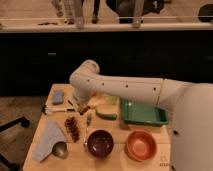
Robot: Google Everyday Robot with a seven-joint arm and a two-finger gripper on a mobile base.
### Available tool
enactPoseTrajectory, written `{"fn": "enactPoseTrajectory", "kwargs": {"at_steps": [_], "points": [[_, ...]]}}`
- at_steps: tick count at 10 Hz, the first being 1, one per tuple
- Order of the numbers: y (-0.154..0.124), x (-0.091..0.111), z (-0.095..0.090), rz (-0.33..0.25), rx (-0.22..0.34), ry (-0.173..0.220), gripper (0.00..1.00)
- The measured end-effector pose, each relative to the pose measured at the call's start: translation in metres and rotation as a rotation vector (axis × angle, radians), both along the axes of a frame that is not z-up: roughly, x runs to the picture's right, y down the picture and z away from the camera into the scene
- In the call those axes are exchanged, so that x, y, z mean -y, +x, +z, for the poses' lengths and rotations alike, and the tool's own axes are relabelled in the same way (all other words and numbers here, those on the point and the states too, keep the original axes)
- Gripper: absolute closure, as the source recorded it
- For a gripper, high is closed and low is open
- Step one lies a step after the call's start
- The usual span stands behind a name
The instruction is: Wipe red bowl with eraser
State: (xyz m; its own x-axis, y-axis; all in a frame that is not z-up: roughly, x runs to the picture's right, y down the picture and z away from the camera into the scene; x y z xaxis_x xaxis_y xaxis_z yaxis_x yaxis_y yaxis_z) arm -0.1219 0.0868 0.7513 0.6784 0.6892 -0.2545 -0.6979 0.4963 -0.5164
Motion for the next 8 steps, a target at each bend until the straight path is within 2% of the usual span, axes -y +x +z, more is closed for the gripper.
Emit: {"fn": "enactPoseTrajectory", "kwargs": {"at_steps": [3, 5, 8], "points": [[0.037, -0.022, 0.002, 0.069, -0.041, -0.028, 1.00], [0.051, -0.031, 0.001, 0.114, -0.043, -0.039, 1.00], [0.053, -0.031, 0.001, 0.117, -0.042, -0.036, 1.00]]}}
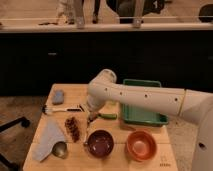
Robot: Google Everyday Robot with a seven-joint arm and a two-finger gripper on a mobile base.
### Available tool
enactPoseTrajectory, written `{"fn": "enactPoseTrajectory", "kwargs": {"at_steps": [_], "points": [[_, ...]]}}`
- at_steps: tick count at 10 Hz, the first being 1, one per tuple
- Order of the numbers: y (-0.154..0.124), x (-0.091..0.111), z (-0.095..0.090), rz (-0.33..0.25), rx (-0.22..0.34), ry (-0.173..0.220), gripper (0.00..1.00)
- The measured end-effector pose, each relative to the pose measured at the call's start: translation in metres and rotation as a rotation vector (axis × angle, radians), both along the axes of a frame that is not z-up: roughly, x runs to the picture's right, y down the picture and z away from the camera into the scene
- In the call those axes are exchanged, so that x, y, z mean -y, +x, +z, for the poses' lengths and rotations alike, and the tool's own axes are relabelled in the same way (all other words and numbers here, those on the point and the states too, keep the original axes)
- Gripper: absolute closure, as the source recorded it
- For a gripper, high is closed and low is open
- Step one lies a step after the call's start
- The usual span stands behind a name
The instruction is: Wipe red bowl with eraser
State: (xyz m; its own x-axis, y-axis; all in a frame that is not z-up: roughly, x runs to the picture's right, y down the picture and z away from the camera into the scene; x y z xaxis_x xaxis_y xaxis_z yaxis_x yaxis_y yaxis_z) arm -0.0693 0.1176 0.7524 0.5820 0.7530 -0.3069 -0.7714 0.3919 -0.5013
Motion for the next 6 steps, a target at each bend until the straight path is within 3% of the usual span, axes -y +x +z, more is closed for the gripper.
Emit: {"fn": "enactPoseTrajectory", "kwargs": {"at_steps": [6], "points": [[0.0000, -0.0001, 0.0001, 0.000, 0.000, 0.000, 1.00]]}}
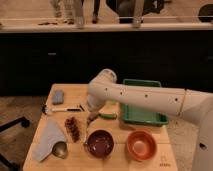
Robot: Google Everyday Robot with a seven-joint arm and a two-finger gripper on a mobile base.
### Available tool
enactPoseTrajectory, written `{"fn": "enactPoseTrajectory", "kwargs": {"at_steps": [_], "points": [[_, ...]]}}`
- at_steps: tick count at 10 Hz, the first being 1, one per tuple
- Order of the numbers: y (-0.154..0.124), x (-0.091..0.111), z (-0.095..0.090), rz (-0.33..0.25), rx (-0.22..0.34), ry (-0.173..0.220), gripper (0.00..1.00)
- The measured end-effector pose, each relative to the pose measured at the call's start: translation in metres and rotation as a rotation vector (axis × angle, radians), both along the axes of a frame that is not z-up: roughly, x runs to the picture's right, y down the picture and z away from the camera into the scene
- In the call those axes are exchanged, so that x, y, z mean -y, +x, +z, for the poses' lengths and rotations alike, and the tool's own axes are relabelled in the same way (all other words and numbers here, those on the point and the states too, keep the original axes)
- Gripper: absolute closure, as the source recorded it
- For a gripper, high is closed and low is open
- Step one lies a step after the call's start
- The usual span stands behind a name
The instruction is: Wipe red bowl with eraser
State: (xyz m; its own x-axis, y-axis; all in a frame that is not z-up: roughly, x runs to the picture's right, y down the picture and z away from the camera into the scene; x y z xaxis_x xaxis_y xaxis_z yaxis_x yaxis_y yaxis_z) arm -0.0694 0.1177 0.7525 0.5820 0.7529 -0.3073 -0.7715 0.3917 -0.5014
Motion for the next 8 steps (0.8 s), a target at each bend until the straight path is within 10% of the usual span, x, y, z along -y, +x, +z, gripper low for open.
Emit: {"fn": "enactPoseTrajectory", "kwargs": {"at_steps": [8], "points": [[0.053, -0.014, -0.004, 0.076, -0.075, -0.012, 1.00]]}}
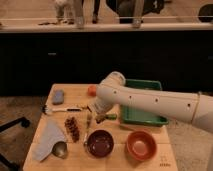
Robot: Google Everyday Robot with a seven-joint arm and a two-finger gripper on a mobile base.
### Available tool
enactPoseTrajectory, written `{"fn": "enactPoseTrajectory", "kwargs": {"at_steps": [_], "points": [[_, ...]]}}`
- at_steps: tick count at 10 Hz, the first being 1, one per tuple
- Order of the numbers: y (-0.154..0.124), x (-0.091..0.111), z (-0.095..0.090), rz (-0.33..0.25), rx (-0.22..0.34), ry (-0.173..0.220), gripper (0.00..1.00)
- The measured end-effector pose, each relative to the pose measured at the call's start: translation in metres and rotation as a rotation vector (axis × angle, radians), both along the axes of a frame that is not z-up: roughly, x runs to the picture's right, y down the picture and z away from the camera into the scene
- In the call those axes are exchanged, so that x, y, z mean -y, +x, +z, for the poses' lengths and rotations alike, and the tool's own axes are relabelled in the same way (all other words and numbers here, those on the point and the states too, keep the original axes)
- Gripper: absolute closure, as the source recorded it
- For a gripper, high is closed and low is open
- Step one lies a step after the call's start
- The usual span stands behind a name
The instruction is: Wipe red bowl with eraser
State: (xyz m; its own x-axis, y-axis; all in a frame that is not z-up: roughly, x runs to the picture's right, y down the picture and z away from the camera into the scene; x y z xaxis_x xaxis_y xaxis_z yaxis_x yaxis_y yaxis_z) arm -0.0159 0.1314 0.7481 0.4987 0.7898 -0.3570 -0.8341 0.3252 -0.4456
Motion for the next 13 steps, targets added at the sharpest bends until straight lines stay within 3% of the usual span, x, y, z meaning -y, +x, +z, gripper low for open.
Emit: {"fn": "enactPoseTrajectory", "kwargs": {"at_steps": [5, 13], "points": [[0.064, -0.031, -0.012, 0.109, -0.097, -0.021, 1.00], [0.097, -0.070, -0.052, 0.194, -0.161, 0.005, 1.00]]}}
